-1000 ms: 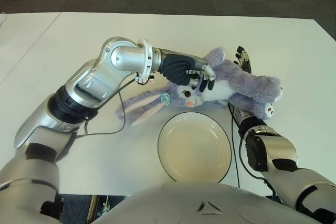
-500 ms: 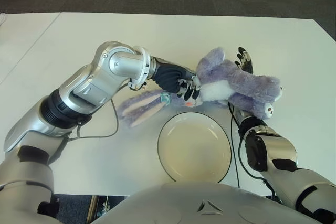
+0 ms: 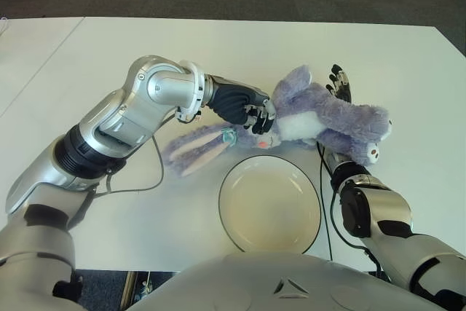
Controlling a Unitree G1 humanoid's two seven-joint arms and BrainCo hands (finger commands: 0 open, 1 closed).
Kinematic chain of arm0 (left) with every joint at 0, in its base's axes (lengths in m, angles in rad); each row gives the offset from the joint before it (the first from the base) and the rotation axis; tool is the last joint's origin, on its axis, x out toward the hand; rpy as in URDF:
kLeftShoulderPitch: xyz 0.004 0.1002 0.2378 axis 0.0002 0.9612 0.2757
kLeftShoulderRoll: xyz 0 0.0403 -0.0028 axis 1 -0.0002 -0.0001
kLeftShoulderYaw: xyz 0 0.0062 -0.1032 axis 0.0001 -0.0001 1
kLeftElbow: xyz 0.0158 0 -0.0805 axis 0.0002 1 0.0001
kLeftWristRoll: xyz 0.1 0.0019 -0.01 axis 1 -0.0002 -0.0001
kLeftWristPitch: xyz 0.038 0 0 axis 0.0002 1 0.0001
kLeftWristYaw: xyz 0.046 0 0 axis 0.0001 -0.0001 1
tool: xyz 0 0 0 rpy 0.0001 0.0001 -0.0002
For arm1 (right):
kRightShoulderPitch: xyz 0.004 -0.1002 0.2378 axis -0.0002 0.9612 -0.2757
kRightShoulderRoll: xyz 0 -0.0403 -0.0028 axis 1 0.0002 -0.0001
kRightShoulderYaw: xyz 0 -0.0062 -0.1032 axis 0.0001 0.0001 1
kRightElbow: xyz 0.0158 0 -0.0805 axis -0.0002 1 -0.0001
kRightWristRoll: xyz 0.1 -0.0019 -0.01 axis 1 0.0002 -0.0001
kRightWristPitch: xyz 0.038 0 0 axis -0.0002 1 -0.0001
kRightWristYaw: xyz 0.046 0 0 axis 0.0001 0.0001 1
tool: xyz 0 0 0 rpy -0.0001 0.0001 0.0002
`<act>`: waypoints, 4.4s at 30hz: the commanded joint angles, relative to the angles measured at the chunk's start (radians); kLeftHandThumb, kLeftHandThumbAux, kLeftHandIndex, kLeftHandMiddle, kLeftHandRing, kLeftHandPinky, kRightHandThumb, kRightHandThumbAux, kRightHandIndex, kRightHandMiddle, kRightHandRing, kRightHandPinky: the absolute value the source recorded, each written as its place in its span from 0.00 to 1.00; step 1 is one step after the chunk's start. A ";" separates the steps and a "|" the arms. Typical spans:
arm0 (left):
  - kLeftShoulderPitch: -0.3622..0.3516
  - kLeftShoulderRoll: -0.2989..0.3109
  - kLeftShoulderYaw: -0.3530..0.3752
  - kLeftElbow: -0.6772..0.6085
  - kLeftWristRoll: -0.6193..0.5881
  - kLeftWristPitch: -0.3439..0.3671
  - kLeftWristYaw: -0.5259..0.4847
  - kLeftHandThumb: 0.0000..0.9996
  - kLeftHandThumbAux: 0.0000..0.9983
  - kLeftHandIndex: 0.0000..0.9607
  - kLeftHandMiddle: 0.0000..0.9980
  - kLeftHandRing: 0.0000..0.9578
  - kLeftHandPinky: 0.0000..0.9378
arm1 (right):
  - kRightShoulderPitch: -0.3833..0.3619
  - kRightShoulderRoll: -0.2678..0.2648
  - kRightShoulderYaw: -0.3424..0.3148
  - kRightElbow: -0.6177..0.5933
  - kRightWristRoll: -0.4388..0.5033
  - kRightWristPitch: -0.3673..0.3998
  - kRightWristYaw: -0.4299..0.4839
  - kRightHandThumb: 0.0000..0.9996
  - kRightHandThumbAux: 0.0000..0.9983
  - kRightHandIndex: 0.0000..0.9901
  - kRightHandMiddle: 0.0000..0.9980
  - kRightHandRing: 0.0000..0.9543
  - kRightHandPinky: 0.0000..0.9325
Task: Put the doll into the plate.
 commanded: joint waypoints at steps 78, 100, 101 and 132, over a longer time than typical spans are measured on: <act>0.275 -0.297 -0.033 0.875 0.607 -0.851 0.851 0.10 0.25 0.00 0.00 0.00 0.00 | 0.289 0.074 0.219 0.077 -0.160 -0.149 -0.137 0.23 0.75 0.27 0.06 0.00 0.00; 0.333 -0.324 -0.046 0.789 0.499 -0.703 0.656 0.14 0.38 0.00 0.00 0.10 0.30 | 0.288 0.045 0.268 0.085 -0.234 -0.169 -0.282 0.69 0.73 0.41 0.05 0.01 0.07; 0.335 -0.325 -0.047 0.784 0.496 -0.693 0.647 0.18 0.40 0.00 0.00 0.14 0.34 | 0.288 0.045 0.270 0.086 -0.236 -0.170 -0.287 0.69 0.73 0.41 0.05 0.02 0.09; 0.198 -0.410 -0.162 0.896 0.571 -0.540 0.495 0.25 0.34 0.48 0.70 0.70 0.78 | 0.294 0.066 0.201 0.079 -0.126 -0.252 -0.165 1.00 0.74 0.29 0.01 0.19 0.45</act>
